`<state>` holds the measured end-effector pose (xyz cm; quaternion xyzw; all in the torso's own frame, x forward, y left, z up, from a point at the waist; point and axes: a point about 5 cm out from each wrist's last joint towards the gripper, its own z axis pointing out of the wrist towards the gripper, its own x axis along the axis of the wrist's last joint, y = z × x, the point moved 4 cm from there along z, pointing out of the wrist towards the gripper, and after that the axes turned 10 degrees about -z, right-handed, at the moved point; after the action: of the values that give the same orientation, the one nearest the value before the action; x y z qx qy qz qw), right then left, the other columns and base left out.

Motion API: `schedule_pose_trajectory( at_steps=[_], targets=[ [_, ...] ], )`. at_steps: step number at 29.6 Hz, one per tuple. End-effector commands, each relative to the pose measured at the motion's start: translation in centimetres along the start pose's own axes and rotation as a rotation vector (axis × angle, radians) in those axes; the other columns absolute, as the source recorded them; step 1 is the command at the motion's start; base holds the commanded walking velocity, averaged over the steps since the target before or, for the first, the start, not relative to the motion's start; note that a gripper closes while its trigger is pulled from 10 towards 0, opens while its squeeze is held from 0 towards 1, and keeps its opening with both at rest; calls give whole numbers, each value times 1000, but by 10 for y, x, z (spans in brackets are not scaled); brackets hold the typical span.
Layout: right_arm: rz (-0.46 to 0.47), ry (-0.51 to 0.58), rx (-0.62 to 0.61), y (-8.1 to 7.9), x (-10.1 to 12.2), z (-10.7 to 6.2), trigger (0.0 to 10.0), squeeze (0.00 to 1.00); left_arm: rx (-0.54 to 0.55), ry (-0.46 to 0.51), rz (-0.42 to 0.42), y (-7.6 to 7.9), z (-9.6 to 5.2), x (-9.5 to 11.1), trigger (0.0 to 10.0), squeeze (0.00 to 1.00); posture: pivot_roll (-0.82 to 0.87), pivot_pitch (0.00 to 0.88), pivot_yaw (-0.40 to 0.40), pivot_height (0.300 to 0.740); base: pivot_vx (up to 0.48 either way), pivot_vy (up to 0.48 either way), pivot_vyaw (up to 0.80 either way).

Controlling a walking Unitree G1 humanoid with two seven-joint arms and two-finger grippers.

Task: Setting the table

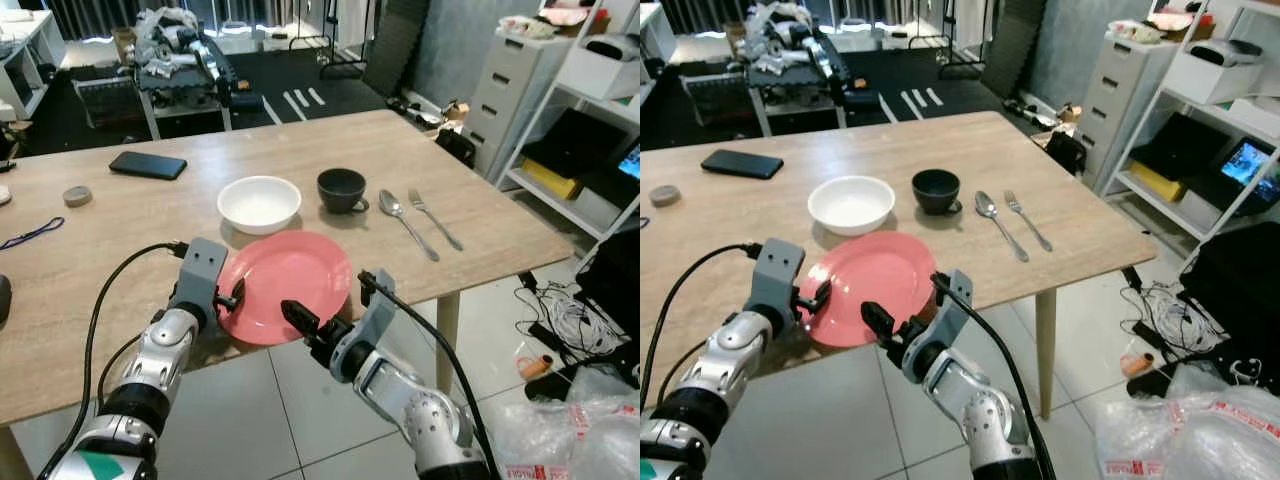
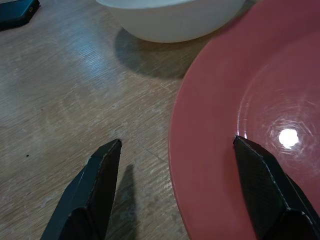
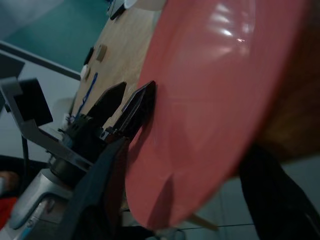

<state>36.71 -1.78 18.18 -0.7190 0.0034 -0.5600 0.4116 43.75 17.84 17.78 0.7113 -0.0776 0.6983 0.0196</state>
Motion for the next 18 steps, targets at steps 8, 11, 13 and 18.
schedule_pose_trajectory(
  at_steps=[8, 11, 13, 18],
  targets=[
    [260, -96, 31, -32, -46, 16, 0, 0, 44, -278, -12, -8, -27, -84, 10000, 0, 101, 281, 49, 740, 0, 0, 0],
    [275, -34, 21, -29, -38, 18, 0, 0, 33, -275, -7, -6, -28, -85, 10000, 0, 102, 278, 45, 740, 0, 0, 0],
    [210, 26, 10, -29, -27, 19, 0, 0, 20, -284, 4, -3, -29, -88, 10000, 0, 101, 279, 45, 740, 0, 0, 0],
    [-59, 109, -7, -32, 1, 19, 10000, 0, 11, -299, 21, 0, -32, -95, 10000, 0, 94, 276, 43, 740, 0, 0, 0]
  ],
)
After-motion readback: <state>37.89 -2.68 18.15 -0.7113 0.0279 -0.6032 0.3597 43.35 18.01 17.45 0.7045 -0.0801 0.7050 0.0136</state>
